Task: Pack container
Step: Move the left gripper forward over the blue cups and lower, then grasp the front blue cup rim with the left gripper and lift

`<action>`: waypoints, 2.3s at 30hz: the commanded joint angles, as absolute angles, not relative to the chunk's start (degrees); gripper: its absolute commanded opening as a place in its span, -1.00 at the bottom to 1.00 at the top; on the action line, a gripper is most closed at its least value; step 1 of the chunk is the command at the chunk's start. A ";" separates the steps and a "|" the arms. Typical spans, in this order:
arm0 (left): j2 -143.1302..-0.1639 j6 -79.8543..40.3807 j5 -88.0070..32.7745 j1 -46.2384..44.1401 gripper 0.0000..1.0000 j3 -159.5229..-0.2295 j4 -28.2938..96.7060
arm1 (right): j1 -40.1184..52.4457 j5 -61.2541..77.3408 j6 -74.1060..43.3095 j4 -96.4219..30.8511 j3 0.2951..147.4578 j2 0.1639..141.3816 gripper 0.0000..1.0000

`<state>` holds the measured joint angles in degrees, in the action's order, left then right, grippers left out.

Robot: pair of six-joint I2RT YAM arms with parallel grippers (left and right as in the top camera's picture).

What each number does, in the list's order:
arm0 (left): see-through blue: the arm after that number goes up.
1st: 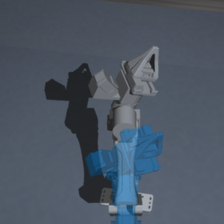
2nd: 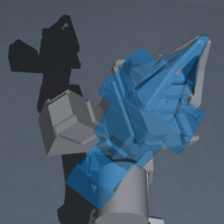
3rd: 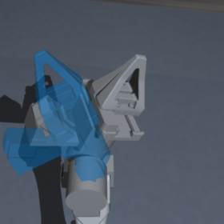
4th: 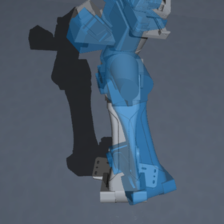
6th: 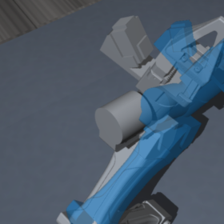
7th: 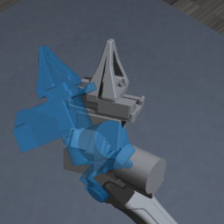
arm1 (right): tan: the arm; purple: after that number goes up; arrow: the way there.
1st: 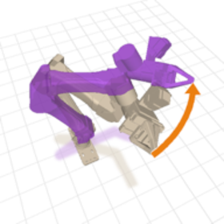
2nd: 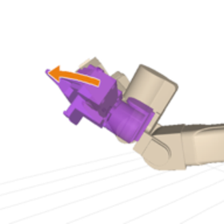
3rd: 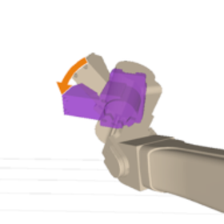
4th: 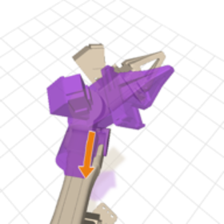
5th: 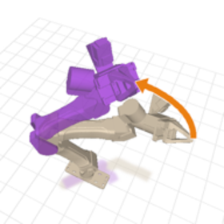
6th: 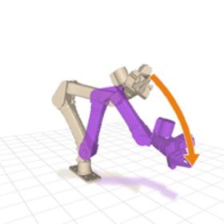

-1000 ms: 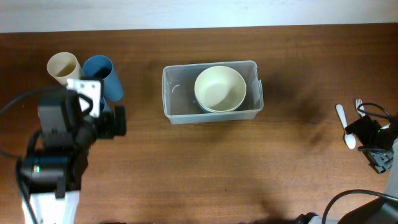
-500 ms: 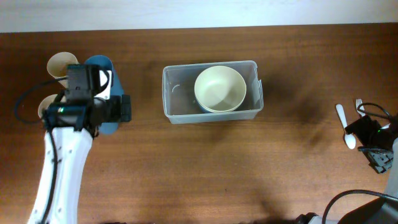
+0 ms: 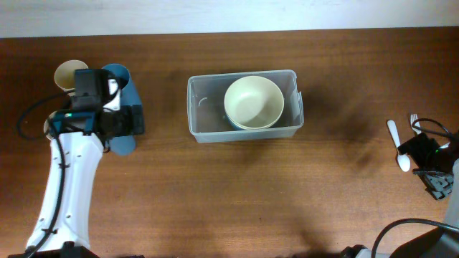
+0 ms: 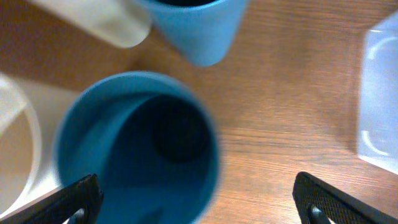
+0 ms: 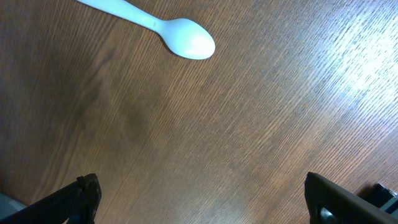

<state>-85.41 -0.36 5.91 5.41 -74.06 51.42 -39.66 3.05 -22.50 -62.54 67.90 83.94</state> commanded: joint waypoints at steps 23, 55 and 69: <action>-97.60 1.30 2.90 6.07 1.00 -99.77 78.96 | -39.79 3.18 -23.00 -62.52 67.92 83.90 0.98; -109.71 0.23 -0.23 5.72 0.99 -101.27 76.77 | -39.79 3.18 -23.00 -62.52 67.92 83.90 0.98; -109.73 0.23 0.32 5.72 0.99 -99.72 77.01 | -39.79 3.18 -22.98 -62.52 67.92 83.90 0.98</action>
<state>-109.19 0.36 0.62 5.67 -100.29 76.95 -39.66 3.05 -22.50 -62.52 67.90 83.94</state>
